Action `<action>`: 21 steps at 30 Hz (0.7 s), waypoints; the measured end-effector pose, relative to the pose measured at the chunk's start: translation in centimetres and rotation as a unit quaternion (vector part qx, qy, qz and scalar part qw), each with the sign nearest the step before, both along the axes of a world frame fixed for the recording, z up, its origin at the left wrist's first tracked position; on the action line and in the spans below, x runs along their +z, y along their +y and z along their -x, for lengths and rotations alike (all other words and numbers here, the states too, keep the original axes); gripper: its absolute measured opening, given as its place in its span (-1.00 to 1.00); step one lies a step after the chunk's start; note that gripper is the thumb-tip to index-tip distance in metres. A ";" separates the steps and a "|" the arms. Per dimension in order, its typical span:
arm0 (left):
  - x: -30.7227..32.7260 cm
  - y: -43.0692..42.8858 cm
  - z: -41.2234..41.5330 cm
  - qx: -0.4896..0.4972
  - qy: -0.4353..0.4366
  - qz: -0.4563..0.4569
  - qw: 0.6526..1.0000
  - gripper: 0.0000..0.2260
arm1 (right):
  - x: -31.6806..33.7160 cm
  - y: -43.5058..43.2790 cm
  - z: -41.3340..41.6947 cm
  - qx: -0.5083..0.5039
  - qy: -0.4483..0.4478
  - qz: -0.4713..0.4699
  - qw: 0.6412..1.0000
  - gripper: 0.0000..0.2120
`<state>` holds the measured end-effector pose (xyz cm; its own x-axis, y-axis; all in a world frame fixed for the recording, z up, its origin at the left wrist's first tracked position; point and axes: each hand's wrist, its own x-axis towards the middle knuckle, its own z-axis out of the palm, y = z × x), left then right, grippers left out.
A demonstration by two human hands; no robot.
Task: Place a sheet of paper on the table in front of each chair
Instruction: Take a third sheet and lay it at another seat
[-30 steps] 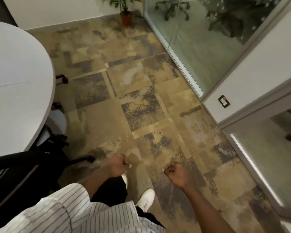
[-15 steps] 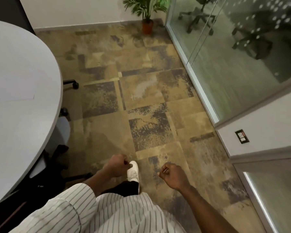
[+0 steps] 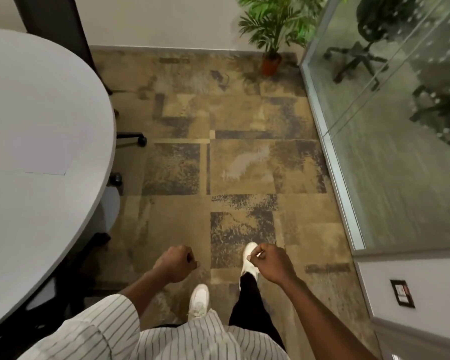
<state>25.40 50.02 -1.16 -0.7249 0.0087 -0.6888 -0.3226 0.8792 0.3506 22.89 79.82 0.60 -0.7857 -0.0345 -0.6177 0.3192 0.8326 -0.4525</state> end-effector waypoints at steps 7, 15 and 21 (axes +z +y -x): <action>-0.7 1.8 6.3 0.110 0.004 0.004 0.994 -0.78 | -1.2 2.7 10.4 0.112 -0.018 -0.006 0.994 -0.81; 0.6 4.5 12.8 0.250 0.029 -0.006 0.968 -0.78 | -0.5 2.4 23.6 0.279 -0.017 -0.024 0.960 -0.82; 1.0 2.9 15.4 0.317 0.047 0.005 0.947 -0.77 | 0.0 -2.0 31.5 0.315 0.008 -0.004 0.949 -0.81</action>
